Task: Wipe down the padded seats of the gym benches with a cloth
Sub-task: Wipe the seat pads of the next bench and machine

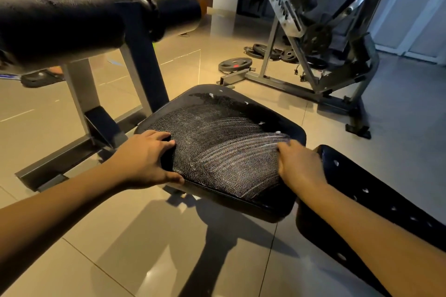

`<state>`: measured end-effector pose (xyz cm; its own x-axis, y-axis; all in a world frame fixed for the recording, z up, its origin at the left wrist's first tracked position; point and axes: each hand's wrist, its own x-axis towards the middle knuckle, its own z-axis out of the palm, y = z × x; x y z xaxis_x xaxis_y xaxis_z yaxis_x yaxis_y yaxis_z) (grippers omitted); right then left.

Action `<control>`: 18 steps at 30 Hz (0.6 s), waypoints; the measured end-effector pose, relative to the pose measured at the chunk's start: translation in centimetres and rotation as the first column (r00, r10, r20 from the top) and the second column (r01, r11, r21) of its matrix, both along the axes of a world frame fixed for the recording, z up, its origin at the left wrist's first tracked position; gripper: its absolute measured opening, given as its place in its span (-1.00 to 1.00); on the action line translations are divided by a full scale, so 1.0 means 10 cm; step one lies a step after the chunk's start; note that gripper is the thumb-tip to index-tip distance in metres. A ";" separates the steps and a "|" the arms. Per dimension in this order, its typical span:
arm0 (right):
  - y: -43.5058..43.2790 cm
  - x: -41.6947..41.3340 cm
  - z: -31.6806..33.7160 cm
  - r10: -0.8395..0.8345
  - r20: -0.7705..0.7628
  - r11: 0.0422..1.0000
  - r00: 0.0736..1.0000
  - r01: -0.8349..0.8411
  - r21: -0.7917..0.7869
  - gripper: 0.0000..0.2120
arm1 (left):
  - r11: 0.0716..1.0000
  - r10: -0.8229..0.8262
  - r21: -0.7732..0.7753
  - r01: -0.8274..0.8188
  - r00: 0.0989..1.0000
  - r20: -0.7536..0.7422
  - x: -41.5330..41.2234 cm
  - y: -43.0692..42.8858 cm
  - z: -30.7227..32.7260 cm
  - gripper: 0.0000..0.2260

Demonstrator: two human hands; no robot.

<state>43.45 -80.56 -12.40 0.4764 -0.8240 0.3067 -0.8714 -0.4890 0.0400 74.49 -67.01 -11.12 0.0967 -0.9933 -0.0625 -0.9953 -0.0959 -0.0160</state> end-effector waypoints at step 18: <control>0.60 0.20 -0.02 0.559 0.068 0.819 0.826 -0.563 0.106 -0.80 | 1.000 -0.010 0.001 0.010 0.999 0.039 0.05 -0.06 -0.05 0.35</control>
<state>45.46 -74.54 -12.57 0.8590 -0.4473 0.2489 -0.4443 -0.8930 -0.0716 74.95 -67.65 -11.58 0.0890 -0.9943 -0.0591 -0.9948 -0.0858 -0.0553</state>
